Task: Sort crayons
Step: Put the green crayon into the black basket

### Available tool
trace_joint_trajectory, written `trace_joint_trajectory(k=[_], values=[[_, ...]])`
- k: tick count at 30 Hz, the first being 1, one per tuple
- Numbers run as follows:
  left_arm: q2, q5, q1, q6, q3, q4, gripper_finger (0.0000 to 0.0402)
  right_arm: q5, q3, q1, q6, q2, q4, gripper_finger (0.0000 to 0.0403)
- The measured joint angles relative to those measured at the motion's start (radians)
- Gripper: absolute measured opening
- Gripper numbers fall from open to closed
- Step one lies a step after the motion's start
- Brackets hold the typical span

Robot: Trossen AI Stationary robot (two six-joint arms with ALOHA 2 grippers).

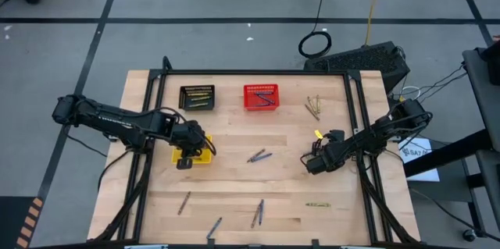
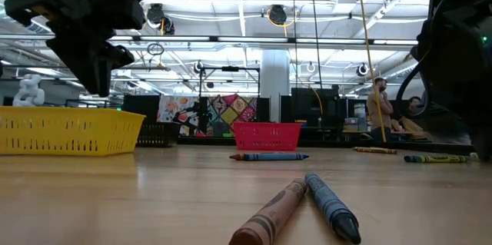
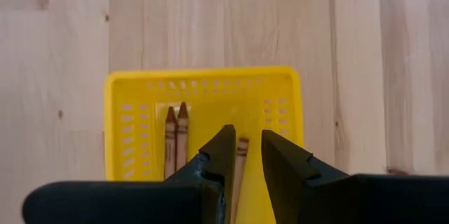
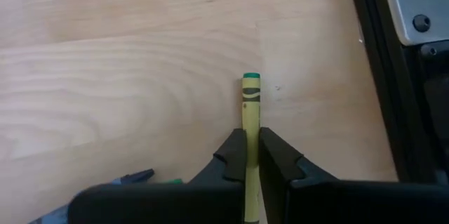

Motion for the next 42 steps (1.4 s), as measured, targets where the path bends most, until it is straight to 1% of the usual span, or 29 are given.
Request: trace_joint_trajectory(k=[4, 7, 10, 15, 18, 23, 27, 34, 38, 42], values=[[0.0, 0.0, 0.0, 0.0, 0.0, 0.018, 0.007, 0.001, 0.003, 0.0, -0.002, -0.001, 0.002, 0.0], [0.0, 0.0, 0.0, 0.0, 0.0, 0.017, 0.007, 0.013, 0.034, 0.0, -0.011, -0.001, -0.007, 0.0], [0.0, 0.0, 0.0, 0.001, 0.0, 0.023, 0.007, 0.078, 0.082, 0.0, -0.026, -0.001, -0.073, 0.0], [0.0, -0.046, 0.0, 0.001, 0.0, 0.087, 0.007, 0.17, 0.183, 0.0, -0.074, -0.002, -0.164, 0.0], [0.0, -0.064, 0.0, 0.004, 0.0, 0.146, 0.007, 0.23, 0.231, 0.0, -0.115, -0.002, -0.174, 0.0], [0.0, -0.066, 0.0, 0.025, 0.0, 0.261, 0.007, 0.353, 0.307, 0.0, -0.2, -0.002, -0.168, 0.0], [0.0, -0.066, 0.0, 0.062, 0.0, 0.362, 0.007, 0.439, 0.347, 0.0, -0.291, -0.002, -0.128, 0.0], [0.041, -0.066, 0.0, 0.096, 0.0, 0.539, 0.007, 0.529, 0.372, 0.0, -0.466, -0.002, 0.004, 0.0], [0.091, -0.064, 0.0, 0.093, 0.0, 0.629, 0.007, 0.56, 0.374, 0.0, -0.567, -0.002, 0.115, 0.0], [0.147, -0.062, 0.0, 0.072, 0.0, 0.744, 0.007, 0.582, 0.374, -0.002, -0.698, -0.002, 0.264, 0.0]])
